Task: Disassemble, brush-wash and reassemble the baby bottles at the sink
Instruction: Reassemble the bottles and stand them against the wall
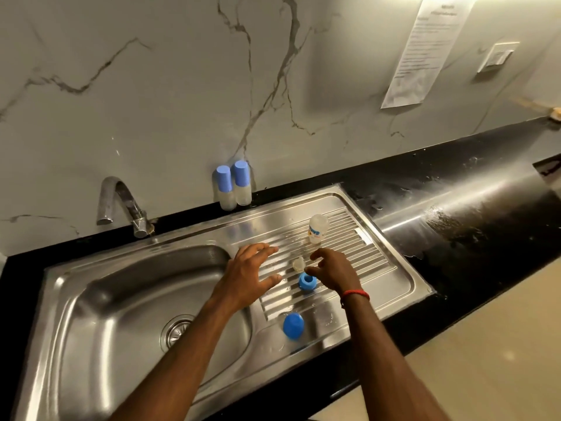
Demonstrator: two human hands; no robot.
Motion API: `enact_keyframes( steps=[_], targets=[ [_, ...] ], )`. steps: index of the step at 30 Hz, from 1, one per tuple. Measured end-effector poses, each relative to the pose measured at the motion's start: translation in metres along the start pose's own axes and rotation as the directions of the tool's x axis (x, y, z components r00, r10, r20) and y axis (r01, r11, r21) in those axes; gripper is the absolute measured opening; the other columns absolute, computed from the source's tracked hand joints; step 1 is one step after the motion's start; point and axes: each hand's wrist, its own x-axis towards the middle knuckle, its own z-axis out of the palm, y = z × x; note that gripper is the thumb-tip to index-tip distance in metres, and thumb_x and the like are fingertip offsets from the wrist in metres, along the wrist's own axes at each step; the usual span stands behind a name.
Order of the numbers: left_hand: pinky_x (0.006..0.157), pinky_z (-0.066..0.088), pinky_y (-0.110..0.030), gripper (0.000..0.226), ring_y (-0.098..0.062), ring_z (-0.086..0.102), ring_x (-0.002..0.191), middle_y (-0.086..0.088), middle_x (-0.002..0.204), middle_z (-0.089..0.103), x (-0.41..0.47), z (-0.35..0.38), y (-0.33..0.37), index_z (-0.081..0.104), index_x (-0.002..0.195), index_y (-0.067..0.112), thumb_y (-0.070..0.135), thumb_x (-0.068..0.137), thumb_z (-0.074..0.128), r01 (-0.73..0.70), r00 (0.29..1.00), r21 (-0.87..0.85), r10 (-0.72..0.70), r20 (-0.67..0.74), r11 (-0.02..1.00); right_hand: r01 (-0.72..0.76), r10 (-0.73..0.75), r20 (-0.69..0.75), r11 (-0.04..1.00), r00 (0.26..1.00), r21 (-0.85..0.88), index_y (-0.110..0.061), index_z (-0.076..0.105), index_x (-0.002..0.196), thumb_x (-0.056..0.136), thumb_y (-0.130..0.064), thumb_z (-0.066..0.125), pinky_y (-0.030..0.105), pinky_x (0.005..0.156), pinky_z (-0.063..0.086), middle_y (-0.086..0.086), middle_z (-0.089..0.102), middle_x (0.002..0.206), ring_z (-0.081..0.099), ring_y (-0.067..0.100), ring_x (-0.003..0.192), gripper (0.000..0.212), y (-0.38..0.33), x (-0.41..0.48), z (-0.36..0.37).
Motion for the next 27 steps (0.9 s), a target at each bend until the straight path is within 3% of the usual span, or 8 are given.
enact_keyframes(
  steps=[5, 13, 17, 22, 27],
  targets=[
    [0.112, 0.037, -0.036, 0.066, -0.013, 0.035, 0.138, 0.007, 0.148, 0.043, 0.008, 0.003, -0.001, 0.044, 0.148, 0.033, 0.048, 0.088, 0.069, 0.004, 0.999, 0.000, -0.004, 0.035, 1.000, 0.066, -0.067, -0.016, 0.996, 0.998, -0.066, -0.024, 0.056, 0.134, 0.088, -0.037, 0.073, 0.039, 0.095, 0.050, 0.006, 0.063, 0.128, 0.059, 0.023, 0.114, 0.051, 0.001, 0.012, 0.019],
    [0.112, 0.036, -0.033, 0.066, -0.010, 0.035, 0.138, 0.009, 0.148, 0.042, 0.021, 0.008, -0.013, 0.044, 0.146, 0.037, 0.051, 0.087, 0.069, 0.034, 0.996, -0.010, -0.033, 0.083, 0.999, 0.096, -0.097, -0.002, 0.987, 0.995, -0.131, -0.026, 0.058, 0.134, 0.094, -0.038, 0.063, 0.041, 0.097, 0.050, 0.005, 0.065, 0.127, 0.059, 0.023, 0.115, 0.042, 0.004, 0.035, 0.041],
    [0.113, 0.037, -0.037, 0.064, -0.010, 0.033, 0.138, 0.008, 0.148, 0.041, 0.025, 0.011, -0.017, 0.044, 0.146, 0.036, 0.050, 0.089, 0.068, 0.036, 0.994, -0.009, -0.035, 0.103, 0.999, 0.095, -0.100, -0.102, 0.994, 0.990, -0.055, -0.022, 0.065, 0.123, 0.097, -0.032, 0.060, 0.038, 0.091, 0.053, 0.003, 0.066, 0.119, 0.060, 0.018, 0.106, 0.028, 0.007, 0.040, 0.047],
    [0.109, 0.040, -0.040, 0.059, -0.011, 0.038, 0.135, 0.008, 0.146, 0.044, 0.029, 0.022, -0.010, 0.048, 0.142, 0.035, 0.050, 0.088, 0.068, 0.039, 0.991, -0.008, -0.038, 0.125, 0.999, 0.103, -0.022, -0.294, 0.959, 0.955, 0.264, -0.014, 0.068, 0.108, 0.096, -0.029, 0.064, 0.041, 0.082, 0.058, 0.007, 0.071, 0.105, 0.067, 0.019, 0.090, 0.019, -0.001, 0.041, 0.036],
    [0.110, 0.040, -0.039, 0.058, -0.013, 0.041, 0.134, 0.006, 0.144, 0.048, 0.043, 0.043, 0.005, 0.052, 0.140, 0.030, 0.049, 0.088, 0.070, 0.006, 0.982, 0.022, -0.010, 0.188, 1.000, 0.135, -0.027, -0.302, 0.930, 0.953, 0.343, -0.011, 0.063, 0.104, 0.093, -0.020, 0.065, 0.039, 0.063, 0.063, 0.012, 0.070, 0.099, 0.071, 0.019, 0.065, 0.014, 0.006, 0.035, 0.024]
  ],
)
